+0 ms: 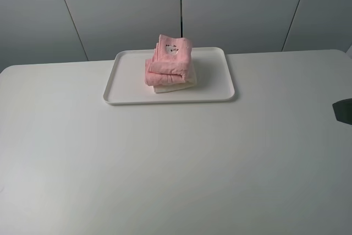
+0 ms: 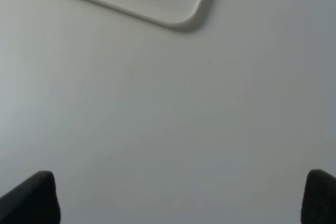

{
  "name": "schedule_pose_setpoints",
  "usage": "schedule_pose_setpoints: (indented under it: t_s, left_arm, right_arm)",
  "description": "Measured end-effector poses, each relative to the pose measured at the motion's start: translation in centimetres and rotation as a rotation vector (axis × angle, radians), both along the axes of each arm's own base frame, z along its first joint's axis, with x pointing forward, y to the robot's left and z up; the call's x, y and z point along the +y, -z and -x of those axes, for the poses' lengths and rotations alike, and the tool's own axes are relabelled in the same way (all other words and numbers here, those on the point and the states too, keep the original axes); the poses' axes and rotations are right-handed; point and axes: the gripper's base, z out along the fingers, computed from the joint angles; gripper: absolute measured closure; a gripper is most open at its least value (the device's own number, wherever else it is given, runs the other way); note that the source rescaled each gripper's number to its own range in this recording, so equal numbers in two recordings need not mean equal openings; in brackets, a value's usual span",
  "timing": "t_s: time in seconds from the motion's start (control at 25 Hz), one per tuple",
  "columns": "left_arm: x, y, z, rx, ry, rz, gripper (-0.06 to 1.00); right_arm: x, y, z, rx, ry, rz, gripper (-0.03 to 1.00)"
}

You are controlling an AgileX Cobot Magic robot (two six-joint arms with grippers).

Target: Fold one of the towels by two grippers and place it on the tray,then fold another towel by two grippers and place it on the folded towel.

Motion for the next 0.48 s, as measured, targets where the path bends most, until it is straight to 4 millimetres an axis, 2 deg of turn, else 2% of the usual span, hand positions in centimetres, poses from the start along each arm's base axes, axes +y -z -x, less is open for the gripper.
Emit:
schedule_pose_setpoints:
  t_s: [0.2,0.36,0.48]
  left_arm:
    - [0.7,2.6,4.2,-0.079,0.013,0.053,0.03]
    - [1.3,4.0,7.3,-0.2,0.034,0.069,0.03]
    - [1.8,5.1,9.1,-0.272,0.039,0.079,0.03]
  right_arm:
    - [-1.5,-0.5,3.8,-0.136,-0.017,-0.051,-0.03]
    - [-2.1,-0.4,6.1,-0.194,-0.052,-0.102,-0.03]
    - [-2.3,0.3,7.3,-0.198,-0.087,-0.1,-0.03]
